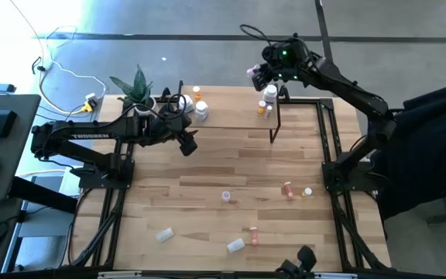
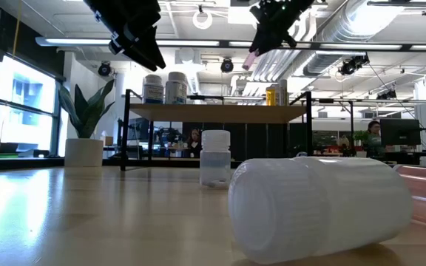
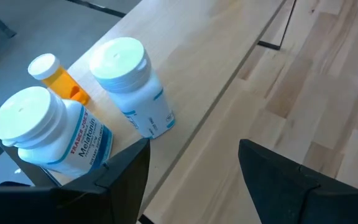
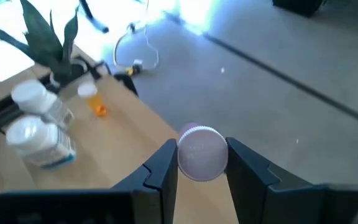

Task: Pick and place medicine bottles onto shelf by color
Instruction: Put the right pink pill bottle on the shelf

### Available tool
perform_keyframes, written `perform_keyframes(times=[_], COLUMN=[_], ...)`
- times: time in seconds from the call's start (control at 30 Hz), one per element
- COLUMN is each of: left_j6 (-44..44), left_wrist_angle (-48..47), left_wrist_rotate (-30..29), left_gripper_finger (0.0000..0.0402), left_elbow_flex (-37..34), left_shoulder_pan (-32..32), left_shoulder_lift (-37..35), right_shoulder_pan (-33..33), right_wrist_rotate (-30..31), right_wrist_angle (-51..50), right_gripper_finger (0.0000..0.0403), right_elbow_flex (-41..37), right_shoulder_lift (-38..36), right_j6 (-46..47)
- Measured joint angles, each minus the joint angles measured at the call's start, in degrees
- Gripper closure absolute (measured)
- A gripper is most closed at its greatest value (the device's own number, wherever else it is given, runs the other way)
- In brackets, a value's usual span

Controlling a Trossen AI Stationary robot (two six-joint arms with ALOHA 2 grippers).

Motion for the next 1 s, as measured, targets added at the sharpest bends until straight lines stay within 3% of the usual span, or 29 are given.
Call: perform_keyframes(times=[0.17,0.53,1.0], left_j6=[-0.6,-1.6,-2.1], left_wrist_angle=[0.0,-0.1,-0.1], left_wrist_rotate=[0.0,0.0,0.3], left_gripper_finger=[0.0165,0.0165,0.0165], left_elbow_flex=[0.0,0.0,0.0], left_shoulder_pan=[0.0,0.0,0.0], left_shoulder_lift=[0.0,0.0,0.0], right_shoulder_pan=[0.3,1.2,3.5], right_wrist_rotate=[-3.3,-2.2,-1.4], right_wrist_angle=[-3.9,-12.6,-13.8], right_gripper_finger=[0.0304,0.0304,0.0304], right_elbow_flex=[0.0,-0.1,-0.1], right_shoulder_lift=[2.6,6.7,10.0], right_j6=[0.0,-1.5,-3.4])
